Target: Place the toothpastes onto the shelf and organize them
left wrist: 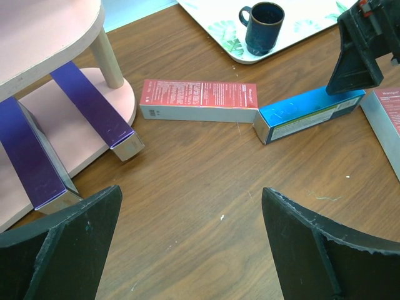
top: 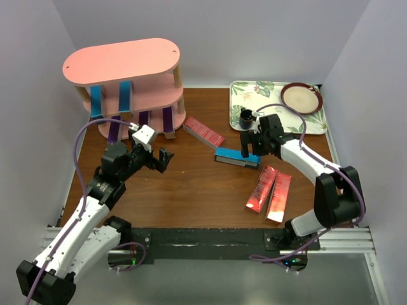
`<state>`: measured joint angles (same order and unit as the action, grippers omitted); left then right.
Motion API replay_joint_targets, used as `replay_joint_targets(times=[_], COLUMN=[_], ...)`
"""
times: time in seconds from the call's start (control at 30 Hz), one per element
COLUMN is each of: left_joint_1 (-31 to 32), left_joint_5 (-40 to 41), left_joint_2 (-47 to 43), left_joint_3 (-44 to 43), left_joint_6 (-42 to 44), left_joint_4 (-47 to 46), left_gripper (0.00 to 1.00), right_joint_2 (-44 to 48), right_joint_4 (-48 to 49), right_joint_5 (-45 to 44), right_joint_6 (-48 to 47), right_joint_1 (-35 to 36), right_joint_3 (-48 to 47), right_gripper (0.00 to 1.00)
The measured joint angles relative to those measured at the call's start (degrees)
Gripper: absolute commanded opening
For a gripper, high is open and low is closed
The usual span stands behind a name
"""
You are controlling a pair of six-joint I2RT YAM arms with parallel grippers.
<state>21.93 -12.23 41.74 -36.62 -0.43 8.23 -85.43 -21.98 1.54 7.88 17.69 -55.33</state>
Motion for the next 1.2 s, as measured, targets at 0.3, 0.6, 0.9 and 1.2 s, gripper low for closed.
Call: replay_joint_targets(times=[0.3, 0.6, 0.9, 1.2], left_joint_1=[0.0, 0.0, 0.0, 0.0], left_joint_5=[0.5, 0.74, 1.16, -2.23], left_joint_2=[0.09, 1.05, 1.33, 1.38], left_joint_3=[0.0, 0.0, 0.0, 0.0], left_joint_6=[-0.13, -0.44, -0.44, 0.61], left_joint_4=[0.02, 0.24, 0.44, 0.46], left_gripper=[1.0, 1.0, 0.99, 0.99], right_joint_2=[-6.14, -7.91, -9.75, -10.14], right_joint_4=[-2.1, -4.59, -5.97, -6.29], right_joint_5=[9.33, 8.13, -0.63, -3.58], right_joint_6=[-9.11, -11.98, -12.74, -14.91], right_joint_1=[-0.74, 4.83, 10.54, 13.64], right_joint_3=[-2.21, -3.21, -3.43, -3.41], right_gripper=[0.96, 0.91, 0.7, 0.42])
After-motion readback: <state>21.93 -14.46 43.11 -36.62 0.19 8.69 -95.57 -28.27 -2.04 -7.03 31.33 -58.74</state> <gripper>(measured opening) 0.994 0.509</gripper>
